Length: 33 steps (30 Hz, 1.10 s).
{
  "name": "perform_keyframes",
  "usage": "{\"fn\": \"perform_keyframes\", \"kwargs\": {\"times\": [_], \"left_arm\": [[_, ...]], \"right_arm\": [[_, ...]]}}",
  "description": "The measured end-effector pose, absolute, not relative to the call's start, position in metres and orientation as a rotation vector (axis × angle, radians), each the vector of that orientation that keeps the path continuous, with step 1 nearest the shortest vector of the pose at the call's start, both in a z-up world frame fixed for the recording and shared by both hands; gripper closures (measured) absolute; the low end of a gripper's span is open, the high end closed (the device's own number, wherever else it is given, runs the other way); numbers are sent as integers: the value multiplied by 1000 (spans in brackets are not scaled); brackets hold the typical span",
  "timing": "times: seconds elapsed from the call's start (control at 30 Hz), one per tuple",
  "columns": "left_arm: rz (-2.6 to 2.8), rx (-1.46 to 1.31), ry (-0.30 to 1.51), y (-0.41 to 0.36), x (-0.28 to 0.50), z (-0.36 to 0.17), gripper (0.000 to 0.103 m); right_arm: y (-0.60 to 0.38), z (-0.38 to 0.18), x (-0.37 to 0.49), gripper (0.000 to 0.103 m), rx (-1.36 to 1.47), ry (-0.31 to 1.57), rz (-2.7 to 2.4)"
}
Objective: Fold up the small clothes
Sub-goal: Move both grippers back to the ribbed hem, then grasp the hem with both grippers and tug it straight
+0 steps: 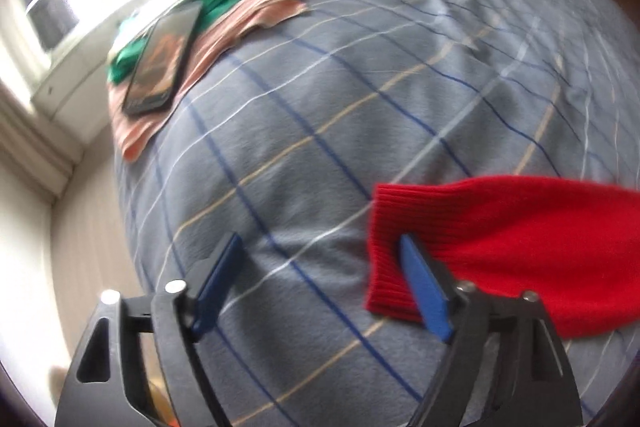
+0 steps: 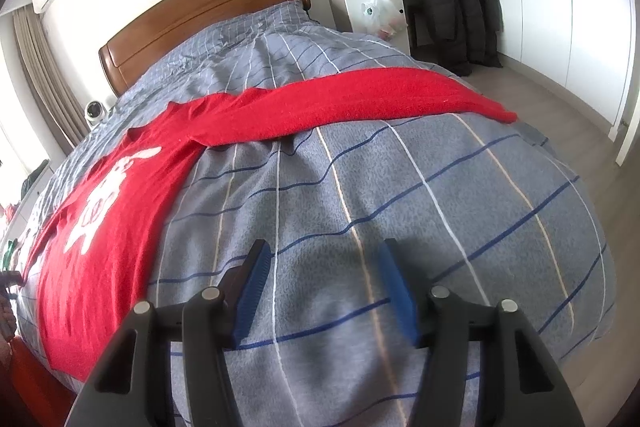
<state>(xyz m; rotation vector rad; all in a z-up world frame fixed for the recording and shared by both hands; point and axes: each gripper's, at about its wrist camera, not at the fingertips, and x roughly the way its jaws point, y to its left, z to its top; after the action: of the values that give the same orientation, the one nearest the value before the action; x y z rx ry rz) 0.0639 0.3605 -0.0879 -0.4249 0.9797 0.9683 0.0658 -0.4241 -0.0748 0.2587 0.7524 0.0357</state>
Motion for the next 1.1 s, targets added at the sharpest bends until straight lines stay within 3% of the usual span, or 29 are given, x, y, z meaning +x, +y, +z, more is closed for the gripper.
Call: {"fn": "perform_keyframes", "kwargs": {"times": [0.17, 0.33, 0.57, 0.8, 0.93, 1.0, 1.03, 1.07, 1.1], "left_arm": [[894, -434, 945, 335, 53, -65, 23], [421, -409, 944, 248, 37, -38, 22], [-23, -196, 1116, 107, 0, -81, 22], [-108, -176, 1151, 78, -2, -103, 25], [-109, -135, 1167, 60, -3, -109, 42], [-121, -132, 1176, 55, -4, -114, 71], [-140, -139, 1191, 52, -5, -117, 97], [-155, -150, 1215, 50, -4, -120, 99], [-150, -144, 1220, 49, -4, -120, 99]], "right_arm": [[-428, -76, 65, 46, 278, 745, 39], [-416, -62, 60, 46, 255, 744, 79], [-339, -75, 34, 46, 357, 1084, 618], [-301, -98, 37, 48, 278, 1159, 638], [-291, -115, 49, 54, 274, 1221, 620], [-290, -115, 49, 57, 262, 1221, 618], [-290, -114, 49, 61, 242, 1221, 612], [-289, -115, 50, 90, 216, 1226, 599], [-291, -115, 50, 99, 210, 1233, 588]]}}
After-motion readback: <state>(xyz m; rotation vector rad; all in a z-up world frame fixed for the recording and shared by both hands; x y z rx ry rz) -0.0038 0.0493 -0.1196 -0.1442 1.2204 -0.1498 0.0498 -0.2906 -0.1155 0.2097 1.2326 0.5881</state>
